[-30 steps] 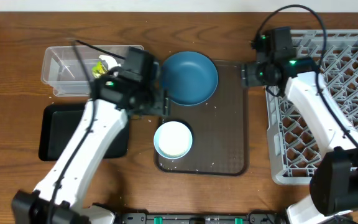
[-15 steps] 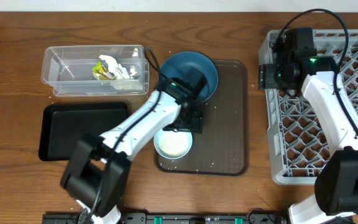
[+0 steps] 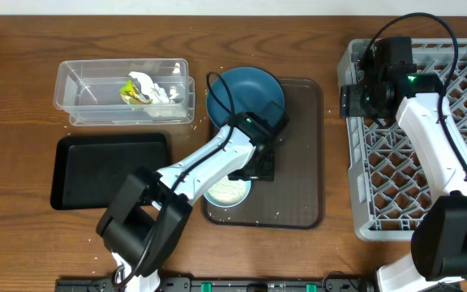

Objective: Sort waste into correct bins and load items into the dishwasher rack
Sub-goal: 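Grasp the light blue rice bowl rim with the left gripper and lift, then carry the bowl over the black tray and tip the rice onto it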

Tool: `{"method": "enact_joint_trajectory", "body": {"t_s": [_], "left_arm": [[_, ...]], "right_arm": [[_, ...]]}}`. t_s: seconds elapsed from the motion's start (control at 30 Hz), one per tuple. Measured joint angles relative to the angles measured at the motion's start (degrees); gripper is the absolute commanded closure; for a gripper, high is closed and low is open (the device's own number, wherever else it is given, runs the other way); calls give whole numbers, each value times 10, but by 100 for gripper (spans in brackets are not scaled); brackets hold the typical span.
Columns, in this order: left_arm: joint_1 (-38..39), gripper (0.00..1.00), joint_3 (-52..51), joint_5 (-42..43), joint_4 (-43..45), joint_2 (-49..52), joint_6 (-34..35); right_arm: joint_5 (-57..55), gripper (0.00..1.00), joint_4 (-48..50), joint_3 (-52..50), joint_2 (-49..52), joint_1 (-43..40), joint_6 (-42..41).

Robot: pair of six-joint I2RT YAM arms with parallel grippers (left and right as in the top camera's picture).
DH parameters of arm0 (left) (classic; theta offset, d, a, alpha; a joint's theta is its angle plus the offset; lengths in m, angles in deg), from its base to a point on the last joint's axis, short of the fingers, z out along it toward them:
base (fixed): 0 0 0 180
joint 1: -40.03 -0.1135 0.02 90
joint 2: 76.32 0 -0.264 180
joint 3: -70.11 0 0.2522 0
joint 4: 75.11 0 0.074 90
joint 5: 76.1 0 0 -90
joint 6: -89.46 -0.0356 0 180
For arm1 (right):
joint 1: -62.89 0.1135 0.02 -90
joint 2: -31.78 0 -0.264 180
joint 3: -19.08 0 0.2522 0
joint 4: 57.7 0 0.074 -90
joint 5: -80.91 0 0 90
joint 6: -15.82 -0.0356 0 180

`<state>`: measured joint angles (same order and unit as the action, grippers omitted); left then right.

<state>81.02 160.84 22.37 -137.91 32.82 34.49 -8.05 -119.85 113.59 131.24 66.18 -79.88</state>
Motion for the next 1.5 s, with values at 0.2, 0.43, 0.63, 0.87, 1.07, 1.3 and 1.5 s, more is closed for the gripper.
{"method": "enact_joint_trajectory", "body": {"t_s": [0.2, 0.43, 0.63, 0.87, 1.07, 1.3, 1.5], "left_arm": [[3, 69, 0, -4, 0, 11, 11], [3, 81, 0, -9, 0, 12, 12], [4, 91, 0, -29, -1, 12, 12], [7, 94, 0, -49, -1, 12, 12], [8, 94, 0, -59, -3, 9, 12], [3, 94, 0, -94, -21, -38, 0], [-40, 94, 0, -105, -50, -112, -34]], "right_arm": [[0, 23, -6, 0, 0, 0, 0], [0, 23, -7, 0, 0, 0, 0], [0, 23, -13, 0, 0, 0, 0], [-2, 23, -16, 0, 0, 0, 0], [-8, 23, -18, 0, 0, 0, 0], [-13, 22, -19, 0, 0, 0, 0], [-17, 22, -20, 0, 0, 0, 0]]}}
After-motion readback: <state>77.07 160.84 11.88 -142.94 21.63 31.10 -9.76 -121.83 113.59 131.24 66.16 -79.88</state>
